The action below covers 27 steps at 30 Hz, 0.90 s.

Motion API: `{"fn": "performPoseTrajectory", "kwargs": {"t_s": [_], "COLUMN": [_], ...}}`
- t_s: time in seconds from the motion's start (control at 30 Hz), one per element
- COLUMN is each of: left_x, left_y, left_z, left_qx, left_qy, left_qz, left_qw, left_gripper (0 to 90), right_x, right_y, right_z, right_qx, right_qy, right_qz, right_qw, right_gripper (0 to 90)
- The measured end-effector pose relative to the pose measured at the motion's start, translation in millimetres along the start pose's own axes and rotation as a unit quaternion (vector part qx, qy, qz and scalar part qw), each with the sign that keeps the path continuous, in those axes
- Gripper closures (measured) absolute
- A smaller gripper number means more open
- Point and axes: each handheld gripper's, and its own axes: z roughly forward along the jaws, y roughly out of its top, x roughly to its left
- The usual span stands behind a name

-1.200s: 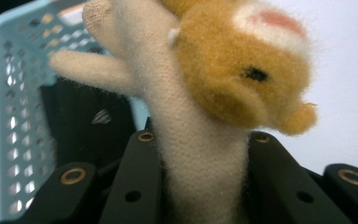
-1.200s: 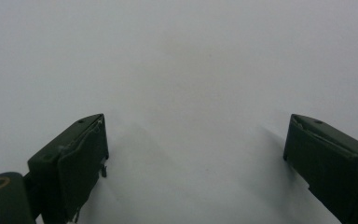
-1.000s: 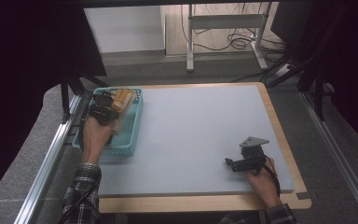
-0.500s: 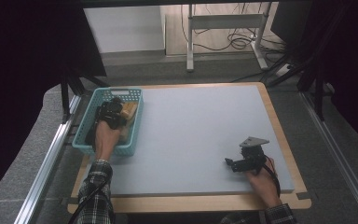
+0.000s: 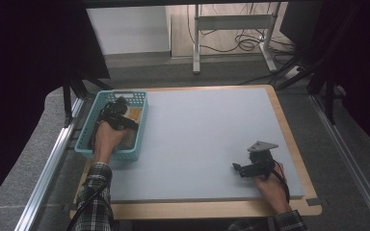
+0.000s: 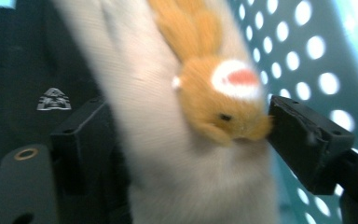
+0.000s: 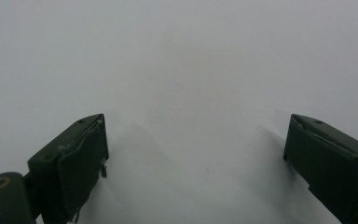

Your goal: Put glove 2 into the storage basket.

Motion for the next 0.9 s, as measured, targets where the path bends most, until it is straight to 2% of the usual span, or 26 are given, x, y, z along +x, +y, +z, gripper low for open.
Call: {"fn": "performPoseTrajectory", "kwargs": {"t_s": [0.07,0.17,0.27,0.3,0.4,0.5,0.6,0.67,0.73,0.83,0.9], "left_x": [1.5,1.6,-3.4,-4.7,-9.4,-12.8,-16.9,-17.8,-19.4,-16.6,-13.2], "left_y": [0.7,1.5,1.7,1.7,1.7,3.5,7.4,9.5,11.1,9.2,5.8], "left_z": [-9.3,-17.8,-11.4,-8.0,6.3,12.0,8.1,2.2,1.0,8.4,11.2], "left_qx": [-0.018,-0.04,-0.034,-0.03,-0.018,-0.02,-0.033,-0.053,-0.05,-0.033,-0.042], "left_qy": [-0.007,0.001,0.016,0.019,0.014,0.013,0.011,-0.01,-0.006,-0.006,-0.007], "left_qz": [-0.006,-0.007,0.004,0.007,0.013,0.006,0.003,-0.005,-0.006,-0.011,-0.016], "left_qw": [0.9998,0.9992,0.9993,0.9993,0.9997,0.9997,0.9994,0.9985,0.9987,0.9994,0.999], "left_gripper": [17.1,20.1,30.5,37.1,46.3,55.6,61.1,62.4,62.5,60.1,56.1], "right_x": [0.0,0.0,0.0,0.0,0.0,0.0,0.0,0.0,0.0,0.0,0.0], "right_y": [0.0,0.0,0.0,0.0,0.0,0.0,0.0,0.0,0.0,0.0,0.0], "right_z": [0.0,0.0,0.0,0.0,0.0,0.0,0.0,0.0,0.0,0.0,0.0], "right_qx": [0.0,0.0,0.0,0.0,0.0,0.0,0.0,0.0,0.0,0.0,0.0], "right_qy": [0.0,0.0,0.0,0.0,0.0,0.0,0.0,0.0,0.0,0.0,0.0], "right_qz": [0.0,0.0,0.0,0.0,0.0,0.0,0.0,0.0,0.0,0.0,0.0], "right_qw": [1.0,1.0,1.0,1.0,1.0,1.0,1.0,1.0,1.0,1.0,1.0], "right_gripper": [6.1,6.1,6.0,6.1,6.0,6.1,6.1,6.1,6.1,6.1,6.1]}}
